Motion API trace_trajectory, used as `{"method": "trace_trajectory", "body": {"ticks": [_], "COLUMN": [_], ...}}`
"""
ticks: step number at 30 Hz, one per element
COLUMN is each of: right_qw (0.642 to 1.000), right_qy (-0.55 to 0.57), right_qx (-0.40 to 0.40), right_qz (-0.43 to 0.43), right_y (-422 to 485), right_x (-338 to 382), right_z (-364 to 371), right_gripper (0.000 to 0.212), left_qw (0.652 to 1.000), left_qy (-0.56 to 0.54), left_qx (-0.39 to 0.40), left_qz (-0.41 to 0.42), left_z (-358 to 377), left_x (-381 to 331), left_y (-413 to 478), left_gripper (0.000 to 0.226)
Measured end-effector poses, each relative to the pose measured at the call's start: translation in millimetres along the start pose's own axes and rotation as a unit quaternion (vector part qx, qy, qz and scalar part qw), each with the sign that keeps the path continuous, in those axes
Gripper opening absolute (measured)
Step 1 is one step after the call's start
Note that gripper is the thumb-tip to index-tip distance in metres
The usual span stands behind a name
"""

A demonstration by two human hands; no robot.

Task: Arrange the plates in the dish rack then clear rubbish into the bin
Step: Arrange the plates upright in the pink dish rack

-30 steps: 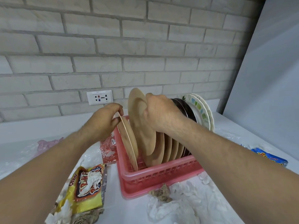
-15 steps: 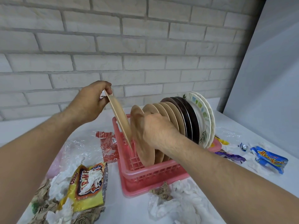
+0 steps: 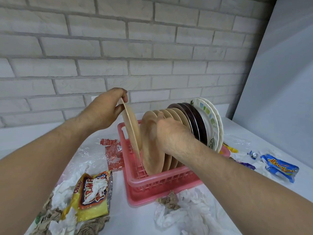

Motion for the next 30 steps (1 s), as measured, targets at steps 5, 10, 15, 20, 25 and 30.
{"method": "trace_trajectory", "body": {"ticks": [5,10,15,20,25,30], "right_qw": [0.996,0.974,0.973,0.975,0.979,0.986], "right_qy": [-0.027,0.201,0.188,0.189,0.184,0.13], "right_qx": [-0.066,-0.046,-0.046,-0.039,-0.017,0.025], "right_qz": [-0.055,-0.099,-0.129,-0.111,-0.084,-0.1], "right_y": [2,-12,-15,-17,-17,-19], "right_x": [1,16,28,28,24,29], "right_z": [-20,-19,-19,-9,5,17], "right_gripper": [0.011,0.03,0.031,0.03,0.03,0.028], "left_qw": [0.999,0.997,0.994,0.993,0.994,0.99], "left_qy": [0.028,0.048,0.068,0.088,0.075,0.044], "left_qx": [0.029,0.024,-0.001,0.028,0.056,0.13], "left_qz": [0.027,0.058,0.086,0.075,0.055,0.029], "left_z": [22,32,25,38,52,76], "left_x": [-16,-31,-49,-47,-40,-32], "left_y": [-9,-11,-6,-9,-18,-25], "left_gripper": [0.025,0.011,0.007,0.007,0.005,0.023]}}
Point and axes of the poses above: each hand's wrist, its own y-axis towards the middle knuckle, its own z-axis out of the palm, x = y × z, the point moved 9 cm from there along y, towards the middle knuckle, and after that the axes turned 13 degrees about -z, right-handed, at the moved point
